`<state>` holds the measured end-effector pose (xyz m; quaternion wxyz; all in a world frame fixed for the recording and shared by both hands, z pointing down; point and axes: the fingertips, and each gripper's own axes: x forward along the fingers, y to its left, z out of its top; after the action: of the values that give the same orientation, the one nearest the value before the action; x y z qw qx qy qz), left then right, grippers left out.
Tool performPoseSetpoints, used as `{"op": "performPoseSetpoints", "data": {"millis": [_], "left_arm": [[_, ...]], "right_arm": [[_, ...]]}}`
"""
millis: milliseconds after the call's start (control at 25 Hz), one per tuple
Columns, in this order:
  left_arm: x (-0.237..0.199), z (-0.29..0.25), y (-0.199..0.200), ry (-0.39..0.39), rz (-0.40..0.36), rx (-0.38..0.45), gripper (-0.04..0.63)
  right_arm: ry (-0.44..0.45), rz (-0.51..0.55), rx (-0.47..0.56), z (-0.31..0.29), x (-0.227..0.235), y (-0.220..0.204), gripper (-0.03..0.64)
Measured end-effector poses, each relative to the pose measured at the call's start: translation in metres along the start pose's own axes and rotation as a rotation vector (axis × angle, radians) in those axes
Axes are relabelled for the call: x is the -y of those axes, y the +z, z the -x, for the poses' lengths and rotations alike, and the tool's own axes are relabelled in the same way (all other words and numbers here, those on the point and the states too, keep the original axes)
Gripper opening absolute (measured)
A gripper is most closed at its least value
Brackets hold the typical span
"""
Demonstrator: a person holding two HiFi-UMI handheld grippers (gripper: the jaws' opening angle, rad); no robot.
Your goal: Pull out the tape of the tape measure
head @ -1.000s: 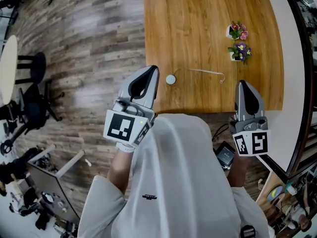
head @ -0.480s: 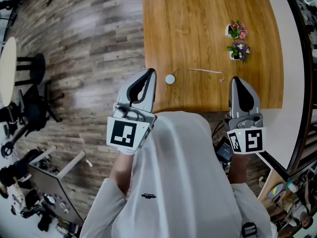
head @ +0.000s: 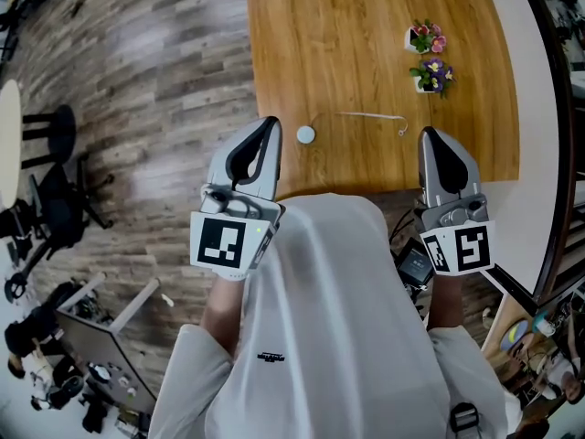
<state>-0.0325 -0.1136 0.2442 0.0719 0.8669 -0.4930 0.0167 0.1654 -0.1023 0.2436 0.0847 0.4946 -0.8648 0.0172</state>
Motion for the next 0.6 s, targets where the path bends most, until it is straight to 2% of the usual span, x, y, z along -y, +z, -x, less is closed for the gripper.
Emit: {"op": "performPoseSetpoints", "data": {"millis": [240, 600], "left_arm": [[0.005, 0.005, -0.004, -0.004, -0.012, -0.038, 0.018], [0.014, 0.006, -0.003, -0.022, -0.019, -0.035, 0.018]], "right_arm": [[-0.015, -0.004, 0.007, 0.004, -0.006, 0.002, 0.002], [-0.018, -0.004, 0.007, 0.01, -0.007, 0.002, 0.002]]}}
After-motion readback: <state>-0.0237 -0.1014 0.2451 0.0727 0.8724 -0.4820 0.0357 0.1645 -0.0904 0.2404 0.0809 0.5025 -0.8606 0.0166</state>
